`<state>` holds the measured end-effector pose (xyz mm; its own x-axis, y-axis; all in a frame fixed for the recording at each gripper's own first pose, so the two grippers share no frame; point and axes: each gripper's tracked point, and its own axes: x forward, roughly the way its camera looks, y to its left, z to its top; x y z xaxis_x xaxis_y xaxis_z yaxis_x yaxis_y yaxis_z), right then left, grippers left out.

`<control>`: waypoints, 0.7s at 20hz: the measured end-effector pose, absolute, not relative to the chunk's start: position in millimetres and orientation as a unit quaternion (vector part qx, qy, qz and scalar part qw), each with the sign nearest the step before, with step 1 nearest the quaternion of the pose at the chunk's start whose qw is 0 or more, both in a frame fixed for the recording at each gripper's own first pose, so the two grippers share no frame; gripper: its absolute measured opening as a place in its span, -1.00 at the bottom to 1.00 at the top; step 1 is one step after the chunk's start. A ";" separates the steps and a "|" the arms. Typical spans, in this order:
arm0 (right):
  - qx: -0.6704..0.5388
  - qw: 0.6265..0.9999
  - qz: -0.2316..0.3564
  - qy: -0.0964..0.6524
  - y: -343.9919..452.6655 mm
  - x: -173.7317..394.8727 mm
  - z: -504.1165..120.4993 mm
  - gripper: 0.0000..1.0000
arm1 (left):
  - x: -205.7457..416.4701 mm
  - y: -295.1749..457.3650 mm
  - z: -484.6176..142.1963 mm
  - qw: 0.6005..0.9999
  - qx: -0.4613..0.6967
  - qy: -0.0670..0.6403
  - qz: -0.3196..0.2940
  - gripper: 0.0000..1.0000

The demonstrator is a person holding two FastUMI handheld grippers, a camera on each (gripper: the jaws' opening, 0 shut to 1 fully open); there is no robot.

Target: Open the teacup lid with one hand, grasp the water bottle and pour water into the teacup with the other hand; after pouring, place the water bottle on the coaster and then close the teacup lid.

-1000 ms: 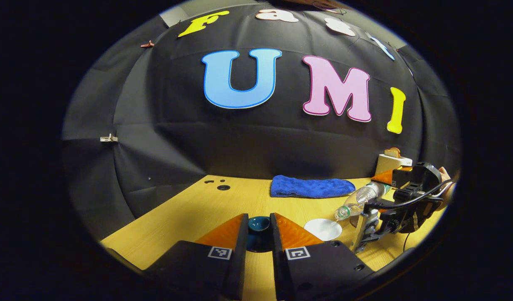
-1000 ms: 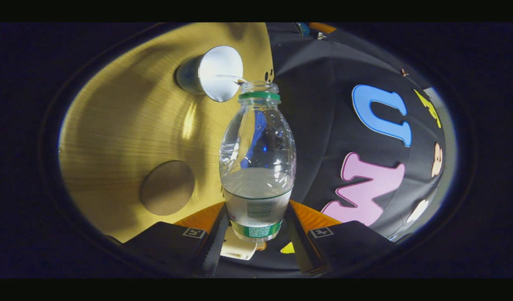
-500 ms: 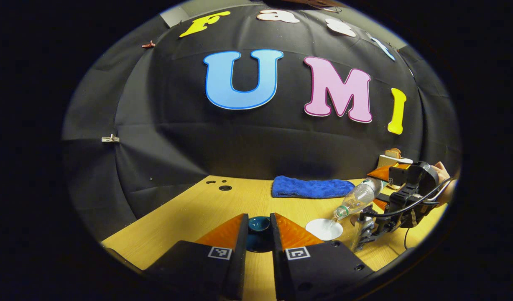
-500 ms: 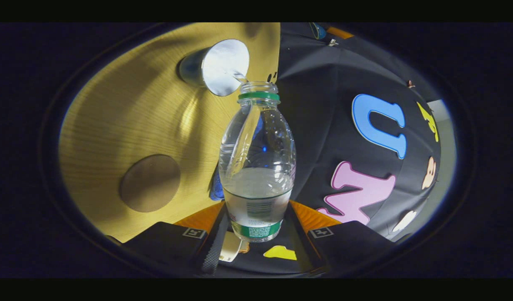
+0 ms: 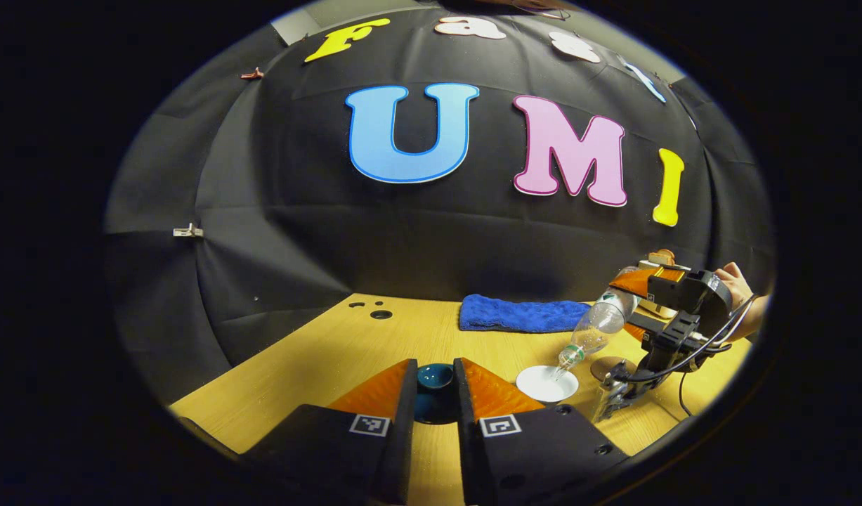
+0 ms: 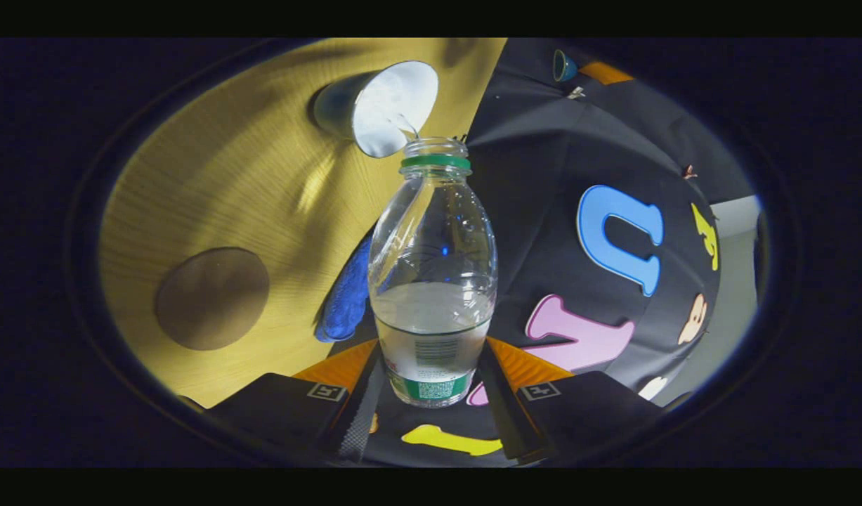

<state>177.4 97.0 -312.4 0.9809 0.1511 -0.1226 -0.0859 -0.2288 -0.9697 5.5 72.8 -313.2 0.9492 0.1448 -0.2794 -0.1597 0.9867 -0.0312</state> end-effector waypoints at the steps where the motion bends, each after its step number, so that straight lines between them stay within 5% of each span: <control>1: -0.782 0.616 0.094 -0.029 98.2 178.2 -311.8 0.48 | 4.5 73.0 -313.4 0.987 -0.028 0.140 0.077 -0.36; 10: -0.809 0.572 0.075 -0.112 110.4 187.0 -292.8 0.48 | 3.1 71.0 -314.7 0.987 -0.039 0.138 0.075 -0.29; 14: -0.821 0.547 0.067 -0.152 118.2 184.4 -286.1 0.48 | 1.8 71.0 -313.7 0.987 -0.041 0.137 0.076 -0.43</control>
